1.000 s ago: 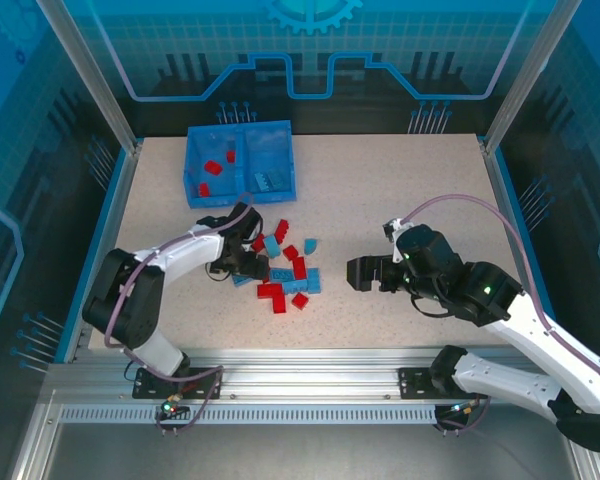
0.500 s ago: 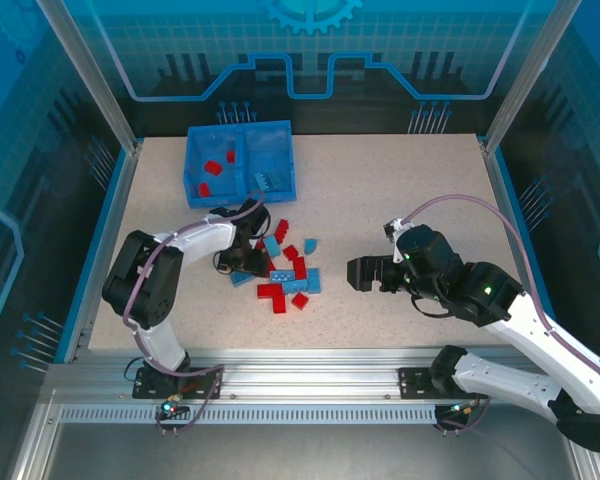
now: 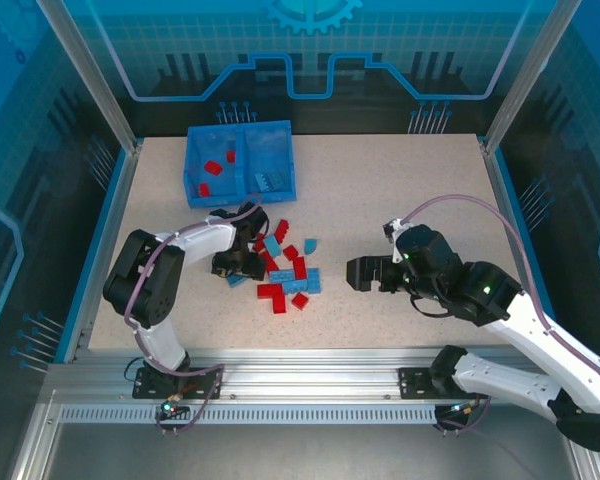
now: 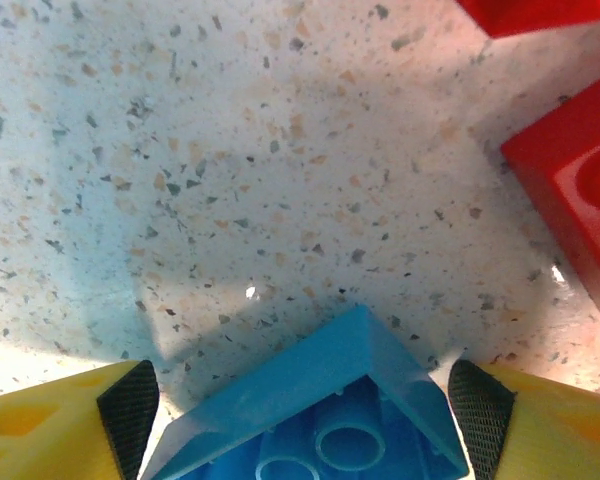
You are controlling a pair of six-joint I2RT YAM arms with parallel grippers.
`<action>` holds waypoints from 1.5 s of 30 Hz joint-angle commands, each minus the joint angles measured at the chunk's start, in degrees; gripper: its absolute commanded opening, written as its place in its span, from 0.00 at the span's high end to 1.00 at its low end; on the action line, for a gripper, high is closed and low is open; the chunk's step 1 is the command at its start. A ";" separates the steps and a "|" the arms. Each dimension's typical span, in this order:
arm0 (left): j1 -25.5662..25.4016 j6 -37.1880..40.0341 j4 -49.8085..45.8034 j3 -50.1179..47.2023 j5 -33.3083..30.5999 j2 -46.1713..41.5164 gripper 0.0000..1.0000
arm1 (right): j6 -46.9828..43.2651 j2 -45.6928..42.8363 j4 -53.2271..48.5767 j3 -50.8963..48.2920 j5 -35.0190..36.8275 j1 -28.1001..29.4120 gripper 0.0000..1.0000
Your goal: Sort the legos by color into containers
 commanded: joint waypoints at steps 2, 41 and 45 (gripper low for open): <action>-0.28 -1.80 -3.66 1.07 -0.67 2.39 0.32 | 0.65 0.54 -0.22 1.11 -1.06 -0.35 0.00; 4.22 -2.49 4.23 60.53 -13.76 26.42 0.88 | -4.62 -0.46 11.95 -0.61 2.09 6.63 0.00; 5.51 -3.89 -2.85 76.29 -11.90 37.78 0.81 | -3.19 -2.16 10.10 -1.24 2.81 6.87 0.00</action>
